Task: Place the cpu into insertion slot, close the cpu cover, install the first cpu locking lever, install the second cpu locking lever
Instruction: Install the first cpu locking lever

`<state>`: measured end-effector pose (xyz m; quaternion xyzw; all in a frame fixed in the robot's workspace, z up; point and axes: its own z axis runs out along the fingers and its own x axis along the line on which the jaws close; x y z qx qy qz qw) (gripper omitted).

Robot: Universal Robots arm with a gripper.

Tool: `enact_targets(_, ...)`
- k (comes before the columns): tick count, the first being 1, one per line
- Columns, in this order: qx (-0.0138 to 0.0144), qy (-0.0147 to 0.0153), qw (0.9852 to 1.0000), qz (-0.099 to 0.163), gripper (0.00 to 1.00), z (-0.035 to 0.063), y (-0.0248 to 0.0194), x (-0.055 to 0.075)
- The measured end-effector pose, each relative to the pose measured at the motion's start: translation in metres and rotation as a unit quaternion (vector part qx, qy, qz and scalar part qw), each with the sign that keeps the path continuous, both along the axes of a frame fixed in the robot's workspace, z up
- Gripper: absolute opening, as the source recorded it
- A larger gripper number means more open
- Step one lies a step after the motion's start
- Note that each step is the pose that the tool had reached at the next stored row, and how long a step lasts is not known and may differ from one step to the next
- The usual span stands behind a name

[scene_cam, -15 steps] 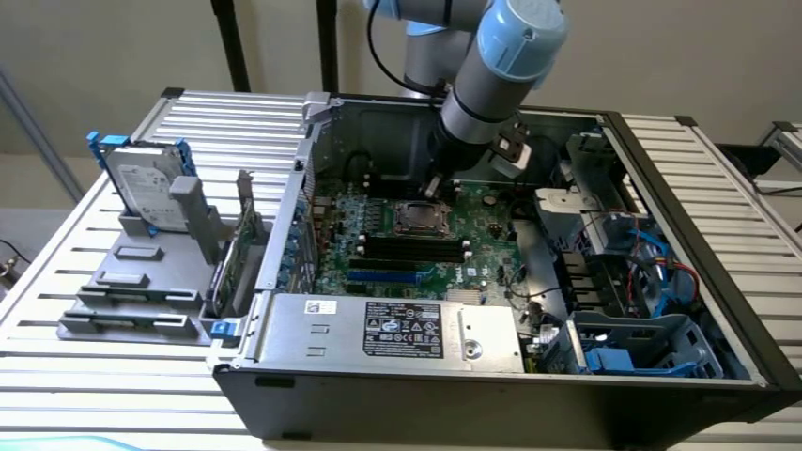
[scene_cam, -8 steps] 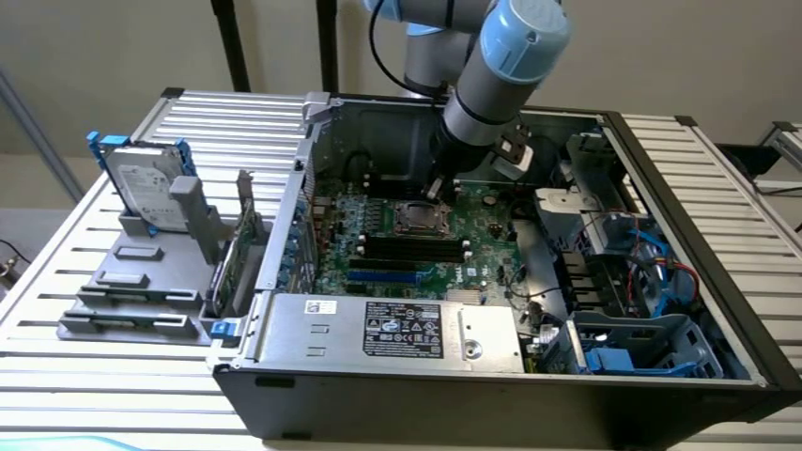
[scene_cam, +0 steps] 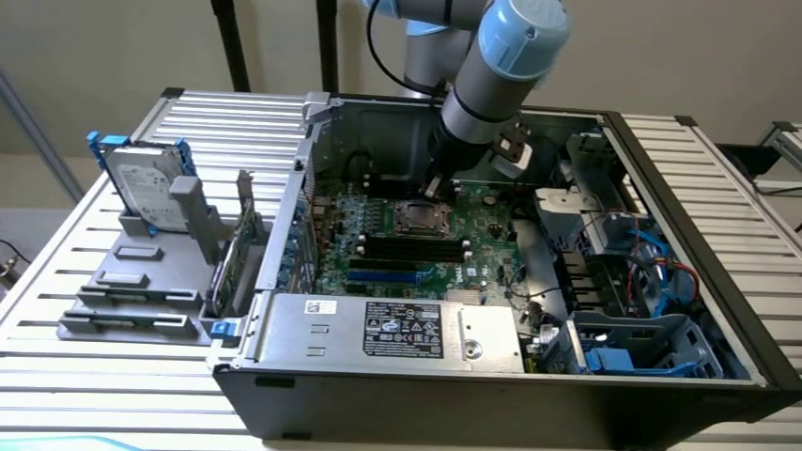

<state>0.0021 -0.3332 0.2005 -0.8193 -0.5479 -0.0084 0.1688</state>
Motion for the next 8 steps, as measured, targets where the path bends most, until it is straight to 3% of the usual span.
enact_targets(8, 0.0055, 0.0, 1.0, 0.0, 0.11, 0.0065, -0.0003, -0.014)
